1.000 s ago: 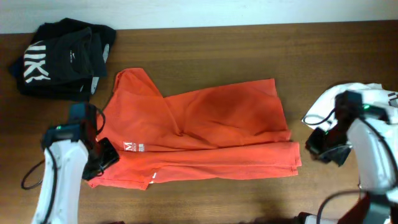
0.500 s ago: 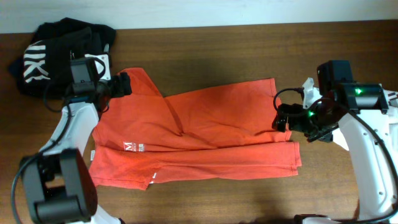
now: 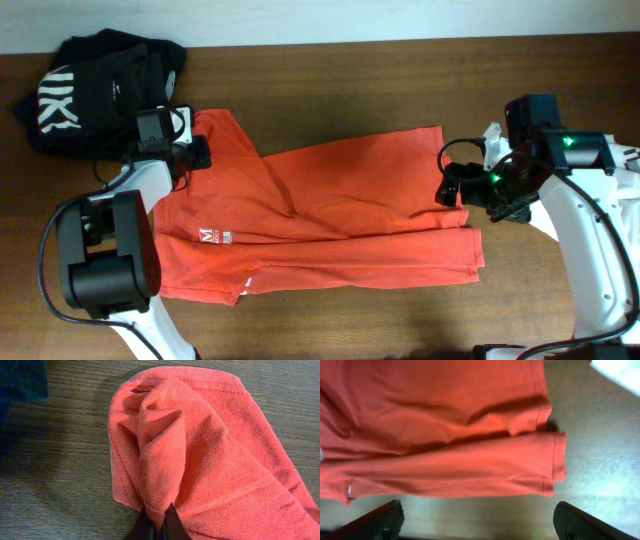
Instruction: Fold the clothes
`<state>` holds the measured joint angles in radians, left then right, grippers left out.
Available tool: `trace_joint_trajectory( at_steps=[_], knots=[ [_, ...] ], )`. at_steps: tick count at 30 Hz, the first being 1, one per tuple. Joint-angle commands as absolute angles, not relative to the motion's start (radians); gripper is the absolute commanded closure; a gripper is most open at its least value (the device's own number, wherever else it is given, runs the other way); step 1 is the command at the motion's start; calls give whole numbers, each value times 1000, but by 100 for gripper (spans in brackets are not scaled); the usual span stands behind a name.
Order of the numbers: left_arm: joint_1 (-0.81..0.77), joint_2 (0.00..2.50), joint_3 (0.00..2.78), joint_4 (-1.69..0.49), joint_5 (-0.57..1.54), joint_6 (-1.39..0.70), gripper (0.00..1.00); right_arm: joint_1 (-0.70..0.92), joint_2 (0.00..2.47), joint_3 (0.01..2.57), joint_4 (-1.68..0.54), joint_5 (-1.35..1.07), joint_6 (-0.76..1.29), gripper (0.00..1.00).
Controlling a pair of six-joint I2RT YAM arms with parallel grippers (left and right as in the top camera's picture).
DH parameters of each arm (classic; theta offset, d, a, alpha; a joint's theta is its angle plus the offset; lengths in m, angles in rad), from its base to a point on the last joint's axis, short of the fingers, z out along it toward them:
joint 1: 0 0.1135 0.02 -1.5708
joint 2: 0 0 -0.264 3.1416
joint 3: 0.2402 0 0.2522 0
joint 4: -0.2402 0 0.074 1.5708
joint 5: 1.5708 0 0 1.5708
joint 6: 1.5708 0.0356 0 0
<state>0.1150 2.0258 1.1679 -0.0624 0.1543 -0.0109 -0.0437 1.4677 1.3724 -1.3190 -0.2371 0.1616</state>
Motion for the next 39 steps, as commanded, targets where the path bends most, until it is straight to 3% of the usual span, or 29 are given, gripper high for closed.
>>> trace_joint_trajectory(
  at_steps=[1,4,5,6,8,18,31,33,38,39],
  knots=[
    [114,1963,1172,-64,220,-7,99,-35,1473,1390,-1266,-214,173,1],
    [114,1850,1172,-78,260,-7,99,-33,1485,1393,-1128,-198,168,1],
    [114,1826,1172,-102,259,-7,88,-33,1518,1393,-1061,-193,160,0],
    [114,1819,1172,-140,259,-7,86,-28,1579,1393,-989,-124,159,0],
    [114,1819,1172,-196,254,-6,98,-23,1682,1393,-908,-71,154,1],
    [114,1819,1171,-267,230,-6,99,52,2042,1394,-443,-40,131,12],
    [114,1819,1171,-290,156,-6,99,60,2140,1394,-356,47,135,19],
    [114,1819,1171,-290,156,-6,99,60,2140,1394,-346,48,135,31],
    [113,1819,1171,-295,178,-6,99,44,2140,1437,-419,65,173,96],
    [113,1819,1171,-309,199,-7,99,37,2140,1470,-461,65,200,96]
  ],
)
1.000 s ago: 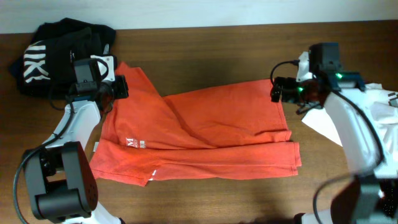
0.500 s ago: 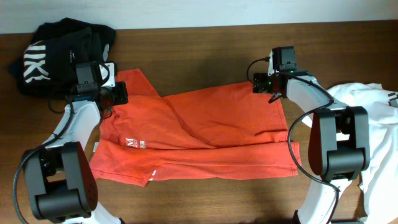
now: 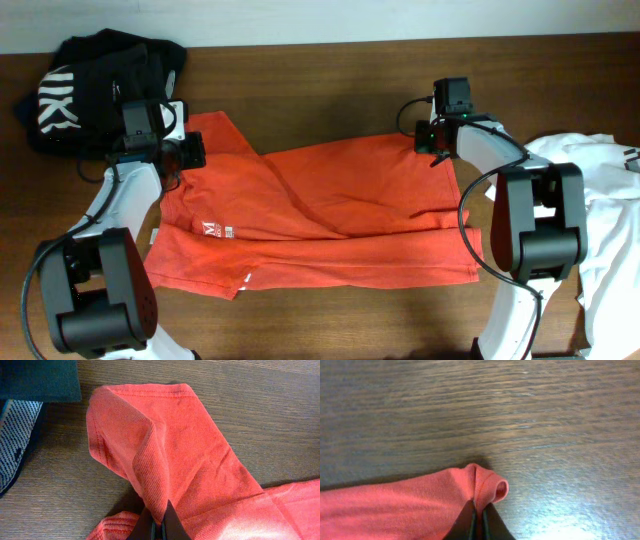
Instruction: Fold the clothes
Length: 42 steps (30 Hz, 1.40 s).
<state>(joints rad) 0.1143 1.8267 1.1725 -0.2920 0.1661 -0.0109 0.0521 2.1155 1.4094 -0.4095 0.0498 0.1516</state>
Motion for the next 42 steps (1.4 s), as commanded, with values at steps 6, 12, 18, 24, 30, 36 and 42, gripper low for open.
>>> trace_joint_trajectory(
  at_steps=[6,12,18,24,30,36,42],
  knots=[
    [114,1690,1172,-405,221,-7,99,-10,2140,1863,-907,65,199,96],
    [121,1559,1172,-751,70,-10,99,-74,2140,2012,-1222,65,199,96],
    [233,1559,1171,-1005,63,-59,99,-147,2140,2012,-1415,65,198,96],
    [233,1559,1135,-1112,29,-55,99,-164,2140,2010,-1595,65,192,96],
    [234,1637,1081,-1102,29,-80,99,-165,2140,1964,-1643,68,187,96],
    [235,1739,1081,-1150,17,-103,99,-165,2140,1749,-1581,117,192,96],
    [235,1749,1081,-1190,-7,-112,19,-165,2140,1698,-1570,117,192,4]
  ],
)
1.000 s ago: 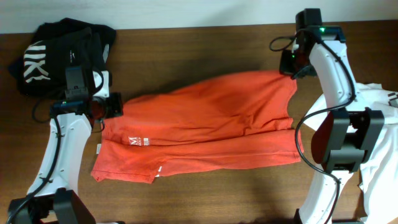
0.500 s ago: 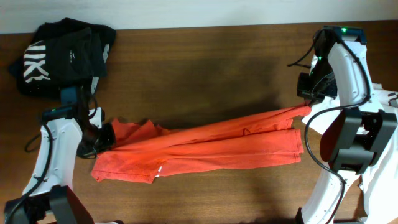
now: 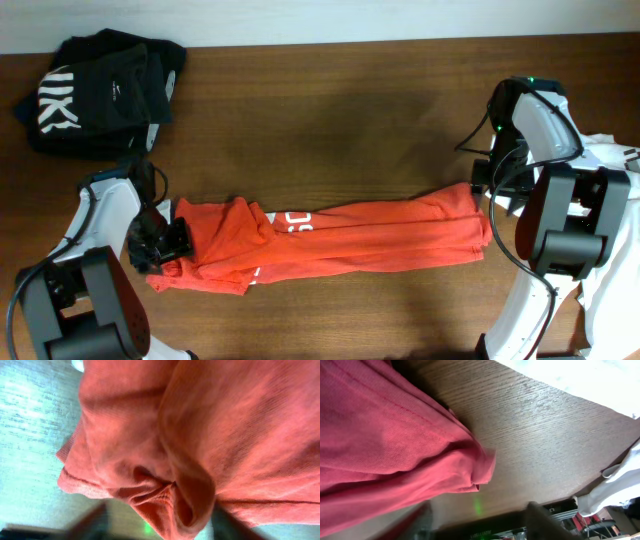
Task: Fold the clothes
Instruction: 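Fold the top half down over the bottom with both grippers, then grasp the folded strip's ends with both grippers and pull taut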
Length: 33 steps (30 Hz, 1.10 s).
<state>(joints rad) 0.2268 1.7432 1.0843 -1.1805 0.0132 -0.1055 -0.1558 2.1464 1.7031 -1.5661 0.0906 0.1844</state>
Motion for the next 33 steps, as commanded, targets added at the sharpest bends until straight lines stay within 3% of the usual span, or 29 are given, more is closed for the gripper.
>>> trace_joint_trajectory(
  at_steps=[1,4,5,7,8,10,11,12,13,16,17,21,33],
  knots=[
    [235,1749,1082,-1190,-8,-112,8,-165,2140,1699,-1570,117,192,1],
    [235,1748,1134,-1226,-7,-112,9,-165,2140,1701,-1570,114,192,2],
    [235,1748,1187,-1261,-4,-112,19,-165,2140,1701,-1561,103,192,1],
    [234,1743,1271,-1320,17,-112,26,-165,2140,1701,-1522,56,192,1],
    [234,1729,1303,-1346,82,-111,34,-165,2140,1701,-1501,49,191,1],
    [210,1697,1304,-1338,269,30,61,-165,2140,1700,-1446,47,189,1],
    [185,1697,1302,-1341,285,72,60,-165,2140,1699,-1413,37,188,1],
    [159,1697,1290,-1336,286,73,38,-167,2140,1699,-1389,38,188,1],
    [123,1697,1269,-1328,289,73,25,-177,2140,1699,-1378,38,187,1],
    [42,1697,1203,-1250,308,73,2,-248,2140,1698,-1384,20,188,1],
    [35,1698,1197,-1235,308,73,1,-270,2140,1698,-1384,-16,185,1],
    [29,1698,1195,-1205,308,72,1,-334,2140,1688,-1410,-440,-215,1],
    [28,1698,1195,-1185,312,72,1,-371,2140,1370,-1143,-477,-228,0]
  ],
)
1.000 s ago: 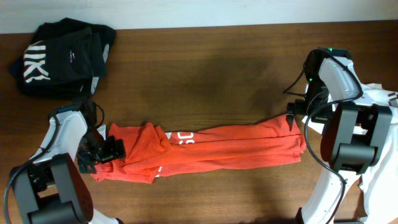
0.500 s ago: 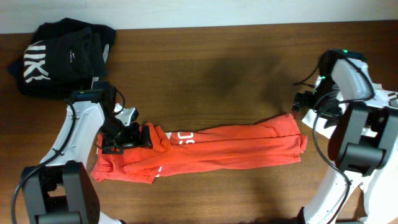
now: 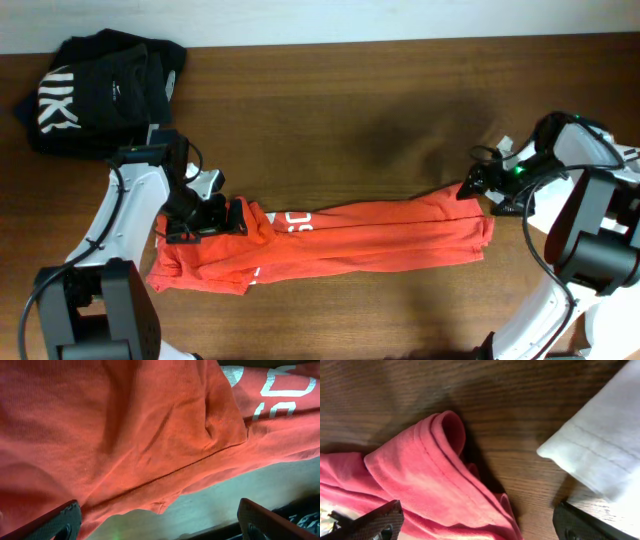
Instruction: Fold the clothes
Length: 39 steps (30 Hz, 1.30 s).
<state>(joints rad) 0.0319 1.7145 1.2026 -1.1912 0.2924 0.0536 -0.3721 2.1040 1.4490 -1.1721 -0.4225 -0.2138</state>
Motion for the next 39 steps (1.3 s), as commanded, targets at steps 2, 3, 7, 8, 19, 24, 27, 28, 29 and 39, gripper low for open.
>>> trace_joint_trajectory(
  at_steps=[2,3,7,8,19,24,27,28,29,39],
  knots=[
    [28,1698,1195,-1185,311,72,1,-371,2140,1352,-1144,-521,-228,14],
    [28,1698,1195,-1183,312,72,1,-368,2140,1350,-1152,-524,-228,21],
    [28,1698,1195,-1179,311,72,1,-319,2140,1350,-1171,-523,-228,57],
    [28,1698,1195,-1178,311,72,1,-311,2140,1351,-1171,-516,-227,69],
    [28,1698,1195,-1177,312,58,1,-326,1882,1443,-1232,-270,11,96],
    [28,1698,1195,-1145,324,6,1,-223,1658,1443,-1370,-275,69,96],
    [28,1698,1195,-1137,327,0,1,-87,1660,1422,-1348,-275,152,96],
    [26,1698,1195,-1137,327,0,1,-40,1660,1409,-1323,-275,191,96],
    [26,1698,1195,-1138,327,0,1,9,1660,1396,-1291,-274,234,96],
    [26,1698,1195,-1139,327,0,1,460,1723,1389,-1109,-137,649,96]
  ],
)
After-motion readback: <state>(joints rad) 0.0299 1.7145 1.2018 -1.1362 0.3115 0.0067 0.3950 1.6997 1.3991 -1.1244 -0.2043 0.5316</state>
